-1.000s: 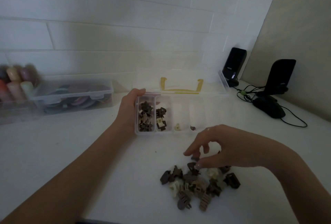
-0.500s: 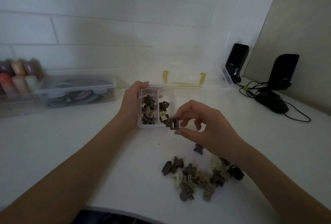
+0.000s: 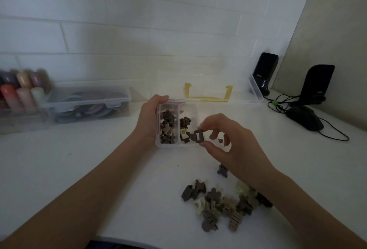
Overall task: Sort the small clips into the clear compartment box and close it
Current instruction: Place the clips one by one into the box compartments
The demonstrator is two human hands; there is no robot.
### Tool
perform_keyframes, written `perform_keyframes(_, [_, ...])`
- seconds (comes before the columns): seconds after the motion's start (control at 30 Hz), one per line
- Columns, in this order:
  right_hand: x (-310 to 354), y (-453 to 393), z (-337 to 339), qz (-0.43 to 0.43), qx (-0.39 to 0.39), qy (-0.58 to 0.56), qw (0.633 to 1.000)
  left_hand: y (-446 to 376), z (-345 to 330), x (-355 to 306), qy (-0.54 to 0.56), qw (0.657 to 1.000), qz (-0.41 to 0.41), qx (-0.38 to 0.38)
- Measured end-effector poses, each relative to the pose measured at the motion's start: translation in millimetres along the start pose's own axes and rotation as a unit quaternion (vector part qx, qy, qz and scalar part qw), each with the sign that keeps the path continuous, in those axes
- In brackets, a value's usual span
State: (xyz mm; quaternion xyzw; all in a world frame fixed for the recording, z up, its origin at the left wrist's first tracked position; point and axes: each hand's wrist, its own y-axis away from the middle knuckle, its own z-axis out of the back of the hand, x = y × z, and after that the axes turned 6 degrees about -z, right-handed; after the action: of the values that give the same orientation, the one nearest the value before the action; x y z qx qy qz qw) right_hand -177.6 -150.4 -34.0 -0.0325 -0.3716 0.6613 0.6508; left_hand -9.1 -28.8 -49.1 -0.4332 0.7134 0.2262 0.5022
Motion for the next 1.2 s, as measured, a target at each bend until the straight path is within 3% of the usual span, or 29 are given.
perform_keyframes(0.3, [8.4,-28.8,1.5,0.115,-0.077,0.138,0.981,1.6,0.4,-1.6,0.036,0.998,0.055,0.007])
perform_keyframes(0.47, [8.7,-58.8,-11.8,0.157,-0.046,0.268,0.949,-1.8,2.4,0.0,0.068,0.995,0.063,0.025])
perform_keyframes(0.63, [7.9,-63.2,-19.6,0.115,-0.063,0.330,0.935,-6.8,4.6,4.0,0.042,0.998,0.055,0.010])
perform_keyframes(0.77, [1.9,-58.5,-18.7,0.183,-0.032,0.373,0.909,-4.5,4.1,4.1,0.056,0.996,0.066,0.033])
perform_keyframes(0.87, [-1.4,-56.5,-15.9,0.191,-0.023,0.347,0.918,-3.9,5.2,4.9,0.056,0.996,0.064,0.036])
perform_keyframes(1.07, [3.3,-41.7,28.7,0.108,-0.069,0.106,0.986,-1.1,4.0,1.8,0.034,0.998,0.048,0.012])
perform_keyframes(1.2, [2.6,-0.4,48.5,0.041,-0.039,0.104,0.993,-2.0,3.9,-1.2,0.019,0.998,0.061,-0.012])
